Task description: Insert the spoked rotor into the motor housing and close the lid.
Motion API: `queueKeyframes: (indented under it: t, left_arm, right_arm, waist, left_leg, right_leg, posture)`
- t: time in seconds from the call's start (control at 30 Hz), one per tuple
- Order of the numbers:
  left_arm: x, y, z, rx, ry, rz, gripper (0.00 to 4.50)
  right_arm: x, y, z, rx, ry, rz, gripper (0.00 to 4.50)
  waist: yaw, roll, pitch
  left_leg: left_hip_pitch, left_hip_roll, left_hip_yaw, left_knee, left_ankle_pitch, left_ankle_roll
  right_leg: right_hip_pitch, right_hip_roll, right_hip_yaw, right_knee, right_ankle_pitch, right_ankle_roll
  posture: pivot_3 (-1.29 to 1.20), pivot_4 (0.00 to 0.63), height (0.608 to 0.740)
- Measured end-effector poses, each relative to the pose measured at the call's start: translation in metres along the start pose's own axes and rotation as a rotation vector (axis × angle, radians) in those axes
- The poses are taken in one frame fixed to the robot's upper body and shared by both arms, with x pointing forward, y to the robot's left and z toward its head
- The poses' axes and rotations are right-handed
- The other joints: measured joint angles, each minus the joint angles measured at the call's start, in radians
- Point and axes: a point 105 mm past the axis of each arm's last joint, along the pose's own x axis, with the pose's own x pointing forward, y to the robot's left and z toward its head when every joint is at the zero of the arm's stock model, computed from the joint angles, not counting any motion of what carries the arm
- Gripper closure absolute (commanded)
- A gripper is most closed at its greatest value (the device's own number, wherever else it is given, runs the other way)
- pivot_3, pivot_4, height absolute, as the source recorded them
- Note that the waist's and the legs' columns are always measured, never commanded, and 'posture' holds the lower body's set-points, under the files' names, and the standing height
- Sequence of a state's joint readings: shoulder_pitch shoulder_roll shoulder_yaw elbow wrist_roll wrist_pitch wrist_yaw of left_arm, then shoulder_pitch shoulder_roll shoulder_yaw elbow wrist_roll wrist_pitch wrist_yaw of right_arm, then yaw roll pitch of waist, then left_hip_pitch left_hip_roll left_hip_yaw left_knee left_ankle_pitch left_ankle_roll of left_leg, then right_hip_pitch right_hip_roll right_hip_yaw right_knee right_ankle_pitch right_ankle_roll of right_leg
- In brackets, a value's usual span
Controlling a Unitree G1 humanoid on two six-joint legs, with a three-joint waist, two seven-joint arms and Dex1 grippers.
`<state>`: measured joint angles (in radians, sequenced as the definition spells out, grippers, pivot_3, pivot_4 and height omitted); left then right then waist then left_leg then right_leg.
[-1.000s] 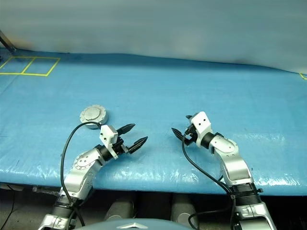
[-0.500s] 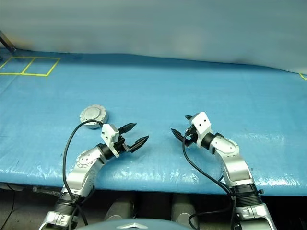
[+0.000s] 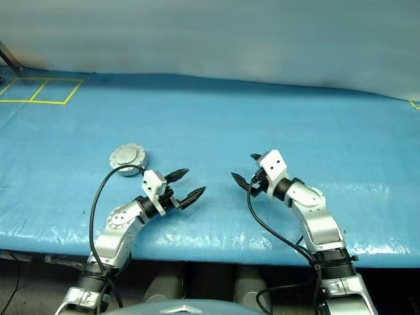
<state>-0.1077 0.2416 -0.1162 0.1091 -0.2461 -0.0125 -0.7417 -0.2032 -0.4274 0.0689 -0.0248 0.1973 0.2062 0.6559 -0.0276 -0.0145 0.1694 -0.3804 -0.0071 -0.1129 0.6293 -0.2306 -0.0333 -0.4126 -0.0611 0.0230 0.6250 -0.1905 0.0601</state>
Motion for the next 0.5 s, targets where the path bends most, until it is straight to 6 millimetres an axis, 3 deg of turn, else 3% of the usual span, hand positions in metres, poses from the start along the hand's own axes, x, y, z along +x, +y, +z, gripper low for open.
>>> queueKeyframes:
  t: [0.5]
  left_arm:
    - [0.0,-0.003,-0.003,-0.006,0.009,-0.01,0.0]
  right_arm:
    - [-0.005,0.006,-0.015,0.019,0.041,-0.003,0.04]
  waist:
    - [0.0,0.0,0.0]
  left_leg:
    - [0.0,0.0,0.0,0.0,0.0,0.0]
  right_leg:
    - [0.0,0.0,0.0,0.001,0.0,0.0]
  posture:
    - [0.0,0.15,0.74]
